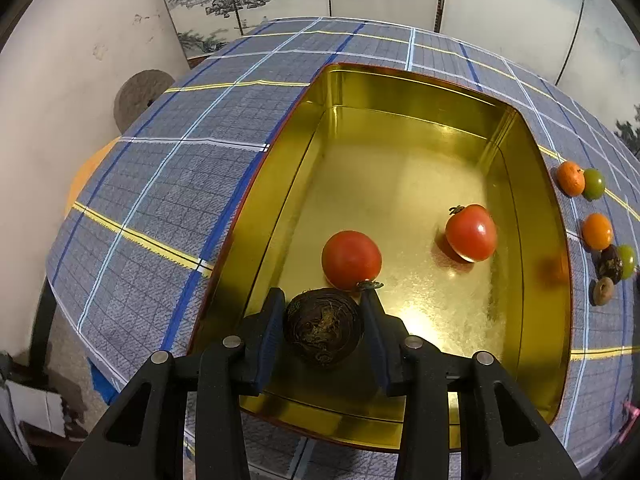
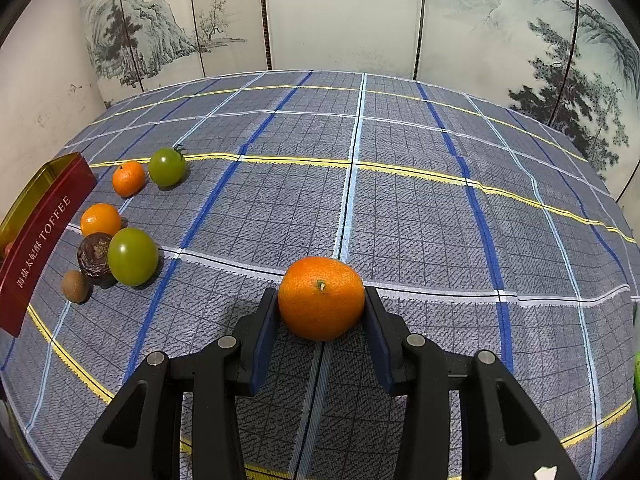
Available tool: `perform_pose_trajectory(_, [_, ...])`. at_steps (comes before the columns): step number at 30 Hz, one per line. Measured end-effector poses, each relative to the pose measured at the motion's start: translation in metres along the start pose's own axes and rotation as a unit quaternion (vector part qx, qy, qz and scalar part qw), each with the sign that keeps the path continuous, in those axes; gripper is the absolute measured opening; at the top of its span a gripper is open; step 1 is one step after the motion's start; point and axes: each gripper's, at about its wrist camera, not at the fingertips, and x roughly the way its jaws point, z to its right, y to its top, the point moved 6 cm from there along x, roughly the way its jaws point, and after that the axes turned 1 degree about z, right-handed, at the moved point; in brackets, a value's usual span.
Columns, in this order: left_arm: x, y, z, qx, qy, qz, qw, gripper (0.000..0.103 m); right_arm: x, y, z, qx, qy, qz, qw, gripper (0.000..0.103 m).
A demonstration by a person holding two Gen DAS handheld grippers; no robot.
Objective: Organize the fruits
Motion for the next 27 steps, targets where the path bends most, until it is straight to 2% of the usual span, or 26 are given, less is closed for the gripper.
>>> perform_pose_trajectory(4, [0.0,0.001,0.0,-0.003,-0.003,-0.001,1.0,0.042,0.0,0.0,0.0,0.0,0.0,0.0,1.0,0.04])
perform_pose_trajectory(8, [-0.002,0.001,-0.001,-0.001,0.001,0.002,1.0,0.054,0.0,0.0,0.0,0.0,0.0,0.0,1.0,0.04])
perform_pose_trajectory(16, [-0.016,0.005,-0.001,0.001,0.001,0.021,0.9998,0.06,0.0,0.0,0.0,0.0,-0.001,0.0,1.0,0.04])
perform_pose_trajectory(19, [-0.026,0.007,0.0,0.005,0.003,0.036,0.9993,0.066,0.0,-0.001,0.0,0.0,-0.001,0.0,1.0,0.04])
perform_pose_trajectory(27, [-0.046,0.009,0.001,0.003,-0.004,0.067,0.9977,0.068,0.0,0.0,0.0,-0.001,-0.003,0.0,1.0,0.039])
